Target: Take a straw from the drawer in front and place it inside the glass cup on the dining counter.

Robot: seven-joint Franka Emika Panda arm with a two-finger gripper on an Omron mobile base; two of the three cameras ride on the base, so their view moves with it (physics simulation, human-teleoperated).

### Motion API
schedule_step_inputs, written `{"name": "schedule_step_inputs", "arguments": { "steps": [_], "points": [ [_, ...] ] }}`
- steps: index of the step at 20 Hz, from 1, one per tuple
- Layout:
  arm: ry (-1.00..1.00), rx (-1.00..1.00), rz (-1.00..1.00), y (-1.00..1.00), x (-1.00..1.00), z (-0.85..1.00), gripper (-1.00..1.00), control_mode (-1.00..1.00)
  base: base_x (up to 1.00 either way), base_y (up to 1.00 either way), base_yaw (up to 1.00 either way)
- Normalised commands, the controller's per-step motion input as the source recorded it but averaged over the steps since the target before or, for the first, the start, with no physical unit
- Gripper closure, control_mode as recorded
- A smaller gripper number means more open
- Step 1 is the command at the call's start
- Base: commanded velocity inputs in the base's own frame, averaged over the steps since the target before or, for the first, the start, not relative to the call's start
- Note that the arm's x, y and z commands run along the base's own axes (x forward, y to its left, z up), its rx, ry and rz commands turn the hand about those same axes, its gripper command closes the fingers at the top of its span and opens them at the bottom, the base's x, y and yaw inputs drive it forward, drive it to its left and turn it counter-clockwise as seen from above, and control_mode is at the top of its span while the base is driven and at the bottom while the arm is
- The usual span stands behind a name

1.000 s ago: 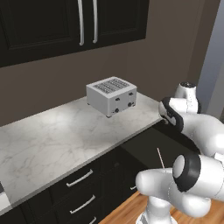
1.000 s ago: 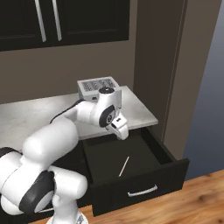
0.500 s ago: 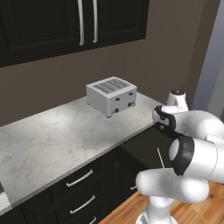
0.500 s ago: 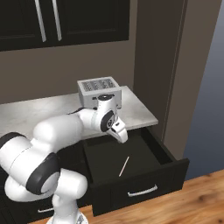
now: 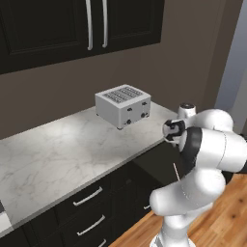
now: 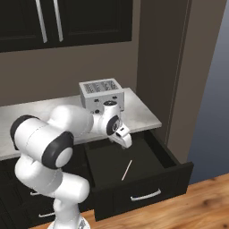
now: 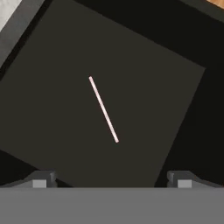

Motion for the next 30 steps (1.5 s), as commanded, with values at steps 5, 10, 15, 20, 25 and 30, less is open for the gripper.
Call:
{"name": "schedule_step_inputs", "arguments": {
  "steps": [5, 10, 15, 20, 25, 30],
  "points": [
    [0.04, 0.00, 0.06, -0.14, 0.24, -0.41, -1.00, -1.00, 0.00, 0.00, 0.00],
    [0.00, 0.01, 0.05, -0.16, 0.32, -0.43, -1.00, -1.00, 0.00, 0.00, 0.00],
    [0.04, 0.04, 0.06, -0.06, 0.27, -0.54, -1.00, -1.00, 0.00, 0.00, 0.00],
    [0.01, 0.02, 0.04, -0.09, 0.34, -0.52, -1.00, -1.00, 0.00, 0.00, 0.00],
    [0.00, 0.00, 0.00, -0.14, 0.37, -0.50, -1.00, -1.00, 0.00, 0.00, 0.00],
    [0.03, 0.00, 0.02, -0.24, 0.25, -0.47, -1.00, -1.00, 0.00, 0.00, 0.00]
  ]
}}
